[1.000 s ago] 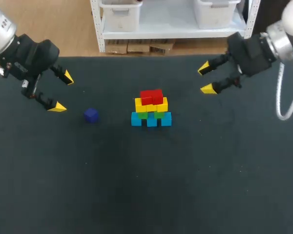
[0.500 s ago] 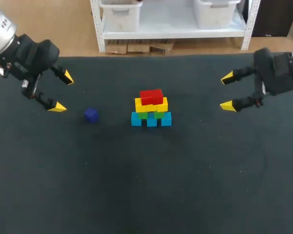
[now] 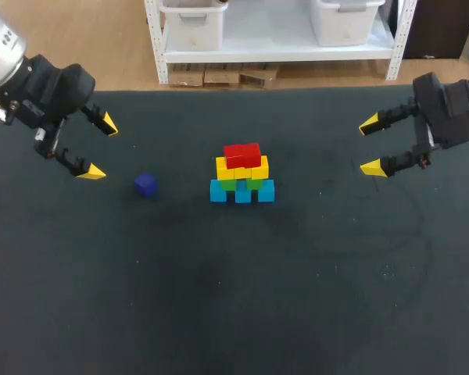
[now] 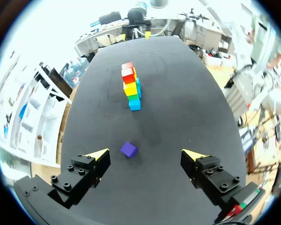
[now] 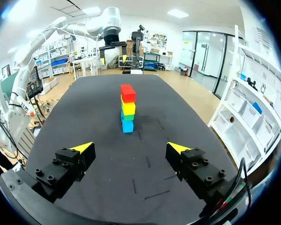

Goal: Place the blue cubes, place green cubes on the blue cubes, place the yellow cubes on the green cubes, then place the red cubes on the yellow cubes, and place purple cube on the red cubes.

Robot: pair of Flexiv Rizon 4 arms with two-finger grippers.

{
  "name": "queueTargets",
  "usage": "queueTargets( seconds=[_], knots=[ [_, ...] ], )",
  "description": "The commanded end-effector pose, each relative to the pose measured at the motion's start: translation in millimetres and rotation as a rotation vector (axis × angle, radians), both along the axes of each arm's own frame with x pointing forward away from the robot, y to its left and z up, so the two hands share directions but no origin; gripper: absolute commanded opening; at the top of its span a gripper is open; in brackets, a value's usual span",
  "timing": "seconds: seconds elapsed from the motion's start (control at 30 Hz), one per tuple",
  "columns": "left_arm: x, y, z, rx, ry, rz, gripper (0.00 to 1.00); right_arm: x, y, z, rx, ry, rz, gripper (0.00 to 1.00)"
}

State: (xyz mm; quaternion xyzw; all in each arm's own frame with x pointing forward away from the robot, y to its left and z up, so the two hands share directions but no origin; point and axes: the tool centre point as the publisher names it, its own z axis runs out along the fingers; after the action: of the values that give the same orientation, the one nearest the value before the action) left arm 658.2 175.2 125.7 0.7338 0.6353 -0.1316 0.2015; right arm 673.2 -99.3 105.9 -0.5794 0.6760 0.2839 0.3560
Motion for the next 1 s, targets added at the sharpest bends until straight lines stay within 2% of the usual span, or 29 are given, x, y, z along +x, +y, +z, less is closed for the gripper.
queueTargets(
  seconds=[0.03, 0.2, 0.33, 0.5, 0.7, 1.0],
  knots=[
    [15.7, -18, -13.0, 0.033, -0.012, -0.092, 1.0, 1.3, 0, -1, 0.002, 0.0, 0.001, 1.0],
    [31.7, -40, -34.4, 0.065, -0.014, -0.19, 1.0, 1.3, 0, -1, 0.002, 0.0, 0.001, 1.0],
    [43.6, -51, -53.1, 0.06, -0.001, -0.204, 1.0, 1.3, 0, -1, 0.002, 0.0, 0.001, 1.0],
    [53.4, -61, -69.7, 0.072, 0.016, -0.293, 1.0, 1.3, 0, -1, 0.002, 0.0, 0.001, 1.0],
    [68.5, -56, -88.6, 0.107, 0.035, -0.371, 1.0, 1.3, 0, -1, 0.002, 0.0, 0.001, 1.0],
    [83.1, -32, -106.9, 0.122, 0.027, -0.4, 1.0, 1.3, 0, -1, 0.002, 0.0, 0.001, 1.0]
  ],
)
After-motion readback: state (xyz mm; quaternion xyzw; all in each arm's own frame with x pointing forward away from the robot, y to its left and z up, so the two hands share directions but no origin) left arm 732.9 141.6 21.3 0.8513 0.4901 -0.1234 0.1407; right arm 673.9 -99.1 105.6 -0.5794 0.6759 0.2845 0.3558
